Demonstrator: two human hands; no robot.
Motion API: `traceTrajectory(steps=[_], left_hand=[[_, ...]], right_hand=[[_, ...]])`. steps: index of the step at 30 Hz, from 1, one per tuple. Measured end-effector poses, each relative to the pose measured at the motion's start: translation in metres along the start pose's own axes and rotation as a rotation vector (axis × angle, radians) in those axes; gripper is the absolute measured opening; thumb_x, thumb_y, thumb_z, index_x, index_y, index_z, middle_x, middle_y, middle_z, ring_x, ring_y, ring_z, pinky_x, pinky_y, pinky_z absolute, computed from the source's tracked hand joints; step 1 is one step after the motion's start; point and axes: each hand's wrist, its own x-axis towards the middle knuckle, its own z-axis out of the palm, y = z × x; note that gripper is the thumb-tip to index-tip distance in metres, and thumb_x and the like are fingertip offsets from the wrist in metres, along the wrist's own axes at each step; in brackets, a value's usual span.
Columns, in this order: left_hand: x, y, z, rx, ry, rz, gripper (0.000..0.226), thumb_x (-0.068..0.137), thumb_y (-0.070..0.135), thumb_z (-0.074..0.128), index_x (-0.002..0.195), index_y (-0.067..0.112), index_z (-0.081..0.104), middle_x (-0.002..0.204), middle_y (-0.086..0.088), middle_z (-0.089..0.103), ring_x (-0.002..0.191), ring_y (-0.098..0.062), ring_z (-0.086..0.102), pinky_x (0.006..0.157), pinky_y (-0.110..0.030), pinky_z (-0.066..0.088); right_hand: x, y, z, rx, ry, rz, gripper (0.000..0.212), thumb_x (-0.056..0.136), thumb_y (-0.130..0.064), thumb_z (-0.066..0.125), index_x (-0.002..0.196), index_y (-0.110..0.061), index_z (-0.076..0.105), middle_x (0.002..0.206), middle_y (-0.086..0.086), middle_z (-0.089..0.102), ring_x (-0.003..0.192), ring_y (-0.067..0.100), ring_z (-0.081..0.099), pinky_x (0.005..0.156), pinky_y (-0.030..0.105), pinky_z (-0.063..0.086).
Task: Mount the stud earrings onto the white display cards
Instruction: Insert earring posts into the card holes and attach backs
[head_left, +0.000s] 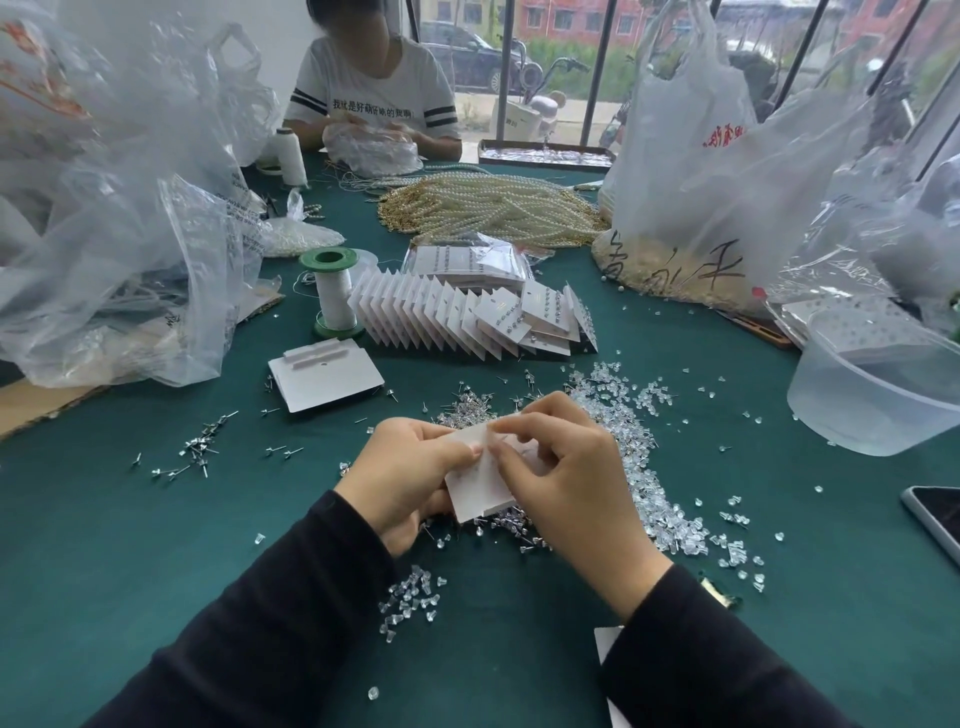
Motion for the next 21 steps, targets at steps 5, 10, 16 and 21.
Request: traceTrajectory(steps=[5, 10, 16, 21], left_hand=[[-0.001, -0.001, -0.002, 0.089, 0.043, 0.084, 0.006, 0.082, -0.004, 0.059, 0.080, -0.002, 0.063, 0.074, -0.012, 0.066, 0.057, -0.015, 0.064, 0.057, -0.032, 0.056], [-0.004, -0.001, 0.002, 0.134, 0.092, 0.157, 0.010, 0.081, -0.004, 0.061, 0.075, 0.004, 0.065, 0.081, -0.018, 0.066, 0.071, -0.024, 0.062, 0.075, -0.043, 0.053], [-0.002, -0.004, 0.003, 0.124, 0.151, 0.225, 0.017, 0.079, -0.005, 0.063, 0.068, 0.009, 0.064, 0.071, -0.011, 0.065, 0.061, -0.019, 0.059, 0.057, -0.027, 0.050], [-0.003, -0.007, 0.006, 0.107, 0.204, 0.290, 0.018, 0.078, -0.001, 0.066, 0.068, 0.014, 0.064, 0.068, -0.007, 0.066, 0.053, -0.012, 0.059, 0.044, -0.017, 0.047]], right_hand=[[0.000, -0.002, -0.002, 0.004, 0.037, -0.042, 0.008, 0.076, -0.005, 0.072, 0.080, -0.010, 0.069, 0.078, -0.006, 0.054, 0.065, -0.002, 0.049, 0.059, 0.008, 0.035], [-0.002, -0.002, 0.004, -0.062, 0.078, -0.067, 0.008, 0.075, 0.000, 0.070, 0.073, -0.007, 0.065, 0.075, -0.003, 0.054, 0.062, -0.005, 0.044, 0.058, 0.008, 0.033], [-0.007, -0.005, 0.014, -0.103, 0.139, -0.078, 0.008, 0.075, 0.000, 0.066, 0.073, -0.007, 0.062, 0.076, -0.005, 0.051, 0.064, 0.001, 0.039, 0.062, 0.007, 0.035], [-0.011, -0.012, 0.024, -0.106, 0.281, -0.049, 0.008, 0.074, -0.001, 0.068, 0.071, -0.007, 0.064, 0.074, -0.004, 0.053, 0.062, 0.005, 0.045, 0.060, 0.014, 0.039]])
